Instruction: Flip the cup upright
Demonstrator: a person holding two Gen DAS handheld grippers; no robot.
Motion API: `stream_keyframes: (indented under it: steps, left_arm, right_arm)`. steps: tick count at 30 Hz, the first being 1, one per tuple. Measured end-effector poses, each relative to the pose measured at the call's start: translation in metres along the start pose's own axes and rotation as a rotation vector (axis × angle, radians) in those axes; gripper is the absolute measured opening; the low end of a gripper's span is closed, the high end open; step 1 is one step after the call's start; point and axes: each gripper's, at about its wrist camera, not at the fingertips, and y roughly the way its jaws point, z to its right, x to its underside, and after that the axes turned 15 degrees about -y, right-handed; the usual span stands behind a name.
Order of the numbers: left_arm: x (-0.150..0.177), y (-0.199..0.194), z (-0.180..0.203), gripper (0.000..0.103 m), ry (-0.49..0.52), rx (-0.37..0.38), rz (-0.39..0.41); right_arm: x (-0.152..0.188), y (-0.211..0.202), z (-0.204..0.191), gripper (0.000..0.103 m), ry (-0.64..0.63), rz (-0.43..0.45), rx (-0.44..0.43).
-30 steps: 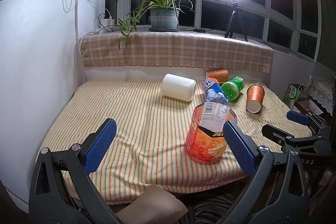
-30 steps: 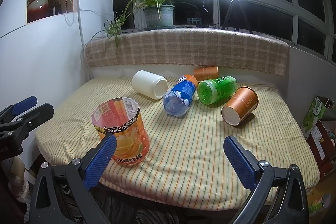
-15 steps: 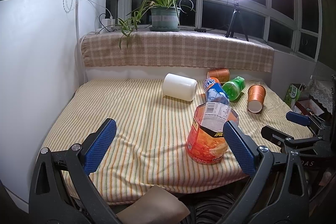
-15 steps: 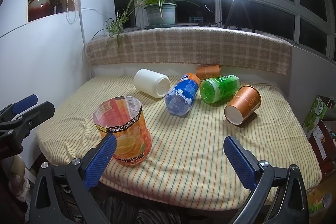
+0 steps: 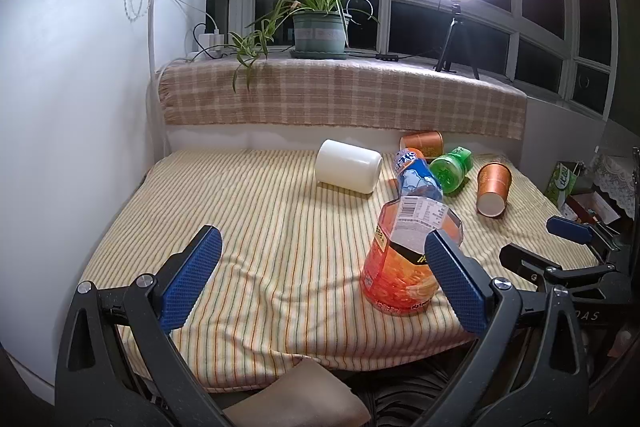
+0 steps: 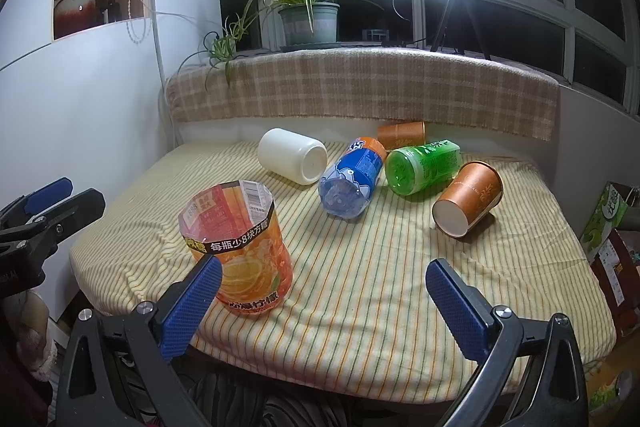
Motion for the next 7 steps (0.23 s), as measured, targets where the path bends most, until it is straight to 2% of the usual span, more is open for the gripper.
stream_keyframes:
  steps: [7]
  left_arm:
    - [-0.0010, 0.0046, 0.0015, 0.103, 0.010, -0.005, 0.002]
  right_arm:
    - [0.0012, 0.0028, 0.0004, 0.103, 0.001, -0.005, -0.007]
